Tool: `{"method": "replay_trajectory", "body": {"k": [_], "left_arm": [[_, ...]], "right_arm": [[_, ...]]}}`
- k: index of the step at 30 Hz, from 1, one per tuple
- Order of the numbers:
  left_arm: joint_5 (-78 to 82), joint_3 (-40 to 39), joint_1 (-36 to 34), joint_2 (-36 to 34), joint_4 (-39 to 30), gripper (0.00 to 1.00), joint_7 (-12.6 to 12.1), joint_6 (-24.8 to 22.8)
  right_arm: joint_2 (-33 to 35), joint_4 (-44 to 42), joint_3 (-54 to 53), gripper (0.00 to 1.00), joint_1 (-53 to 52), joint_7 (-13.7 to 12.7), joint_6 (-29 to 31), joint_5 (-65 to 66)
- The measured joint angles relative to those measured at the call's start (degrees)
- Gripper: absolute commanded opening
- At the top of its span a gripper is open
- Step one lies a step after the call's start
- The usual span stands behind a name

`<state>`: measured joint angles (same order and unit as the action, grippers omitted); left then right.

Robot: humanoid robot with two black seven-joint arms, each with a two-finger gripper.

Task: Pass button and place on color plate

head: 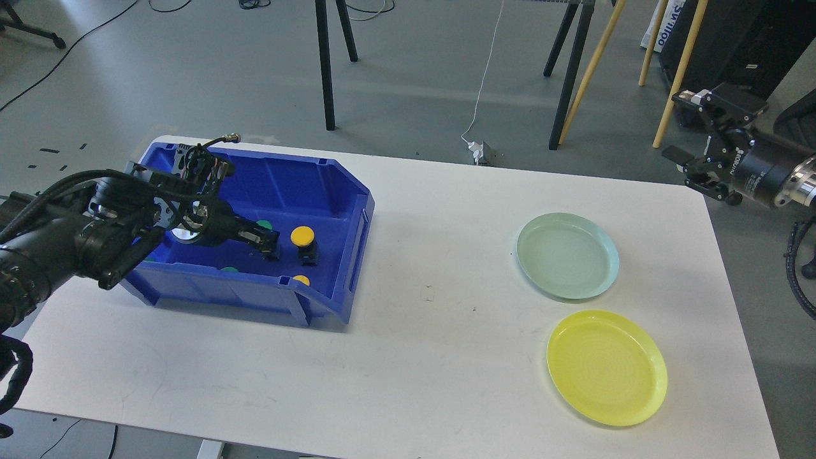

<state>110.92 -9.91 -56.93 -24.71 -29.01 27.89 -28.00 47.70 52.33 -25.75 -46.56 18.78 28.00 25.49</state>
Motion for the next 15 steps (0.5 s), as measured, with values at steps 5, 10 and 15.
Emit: {"method": "replay_trajectory", "body": {"k": [5,10,15], "left_arm": [[-3.0,-0.3,-1.5,-8.1,-5.0,0.28,0.1,0.0],[-10.0,-0.8,-4.3,-16.4,-14.5,0.29,0.1,0.0],[-25.8,-1.0,-10.7,-19.6,-21.5,0.30,0.1,0.0]], "right_arm": [[-0.3,0.0,0.0,0.99,-0.7,-0.1,0.0,0.0],[-1.0,0.1,-0.1,0.99,-1.7,-0.1,-0.2,0.0],[-2.2,0.1,-0.7,0.99,-2.9,0.1,-1.4,-0.3]]}}
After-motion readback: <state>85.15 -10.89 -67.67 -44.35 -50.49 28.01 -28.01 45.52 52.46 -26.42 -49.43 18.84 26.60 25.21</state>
